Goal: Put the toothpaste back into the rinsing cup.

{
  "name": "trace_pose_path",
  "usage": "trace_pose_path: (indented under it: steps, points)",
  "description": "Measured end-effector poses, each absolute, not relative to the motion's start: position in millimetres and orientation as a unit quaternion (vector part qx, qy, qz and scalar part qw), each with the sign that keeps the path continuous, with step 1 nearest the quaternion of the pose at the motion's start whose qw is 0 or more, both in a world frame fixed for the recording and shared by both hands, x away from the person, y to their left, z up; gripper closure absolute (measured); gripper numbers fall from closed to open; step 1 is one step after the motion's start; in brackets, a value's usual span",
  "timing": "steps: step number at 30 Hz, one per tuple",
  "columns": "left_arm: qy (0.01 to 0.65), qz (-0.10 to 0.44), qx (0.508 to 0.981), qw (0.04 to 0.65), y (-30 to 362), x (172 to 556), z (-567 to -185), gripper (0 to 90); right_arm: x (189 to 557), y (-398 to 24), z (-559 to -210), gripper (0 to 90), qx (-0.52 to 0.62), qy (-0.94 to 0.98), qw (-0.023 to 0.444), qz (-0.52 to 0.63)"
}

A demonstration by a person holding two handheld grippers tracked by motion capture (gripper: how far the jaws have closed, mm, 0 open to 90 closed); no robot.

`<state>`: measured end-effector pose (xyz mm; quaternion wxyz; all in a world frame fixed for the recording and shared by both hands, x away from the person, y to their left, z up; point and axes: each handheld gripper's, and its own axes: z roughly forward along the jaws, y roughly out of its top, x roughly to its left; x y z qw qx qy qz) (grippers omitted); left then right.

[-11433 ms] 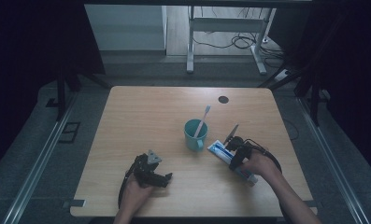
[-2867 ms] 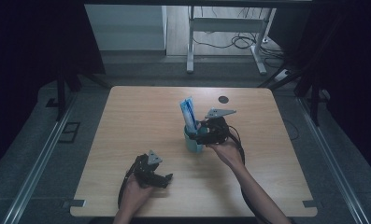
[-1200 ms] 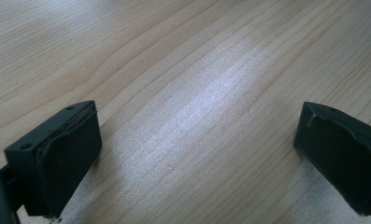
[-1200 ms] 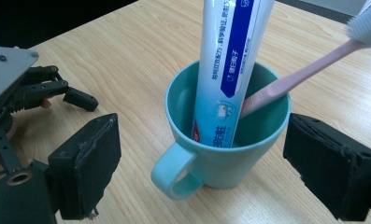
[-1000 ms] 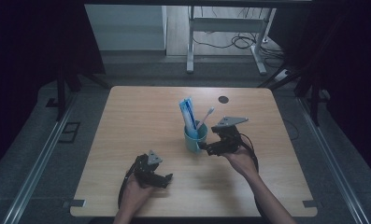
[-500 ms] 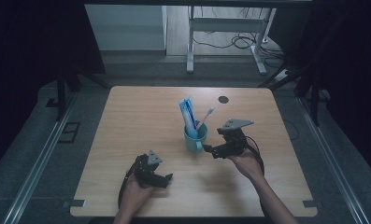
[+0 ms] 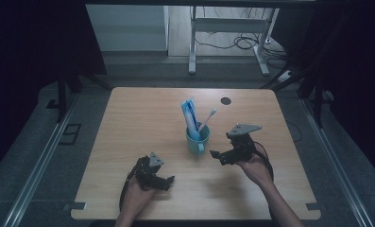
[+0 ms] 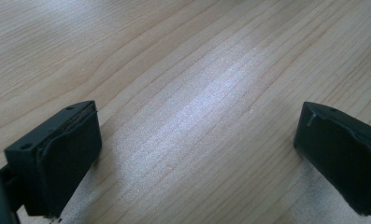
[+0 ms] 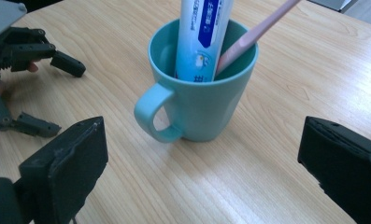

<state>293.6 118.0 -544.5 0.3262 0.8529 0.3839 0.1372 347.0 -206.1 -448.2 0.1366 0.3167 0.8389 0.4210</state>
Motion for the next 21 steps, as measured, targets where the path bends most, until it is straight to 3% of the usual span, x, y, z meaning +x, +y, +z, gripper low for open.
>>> trace_pose_path:
  steps: [21]
  points:
    - [0.384, 0.137, 0.852, 0.327, 118, 294, -545, 1.1, 331, -232, -463, 0.0, 0.332, 0.843, 0.145, 0.398]
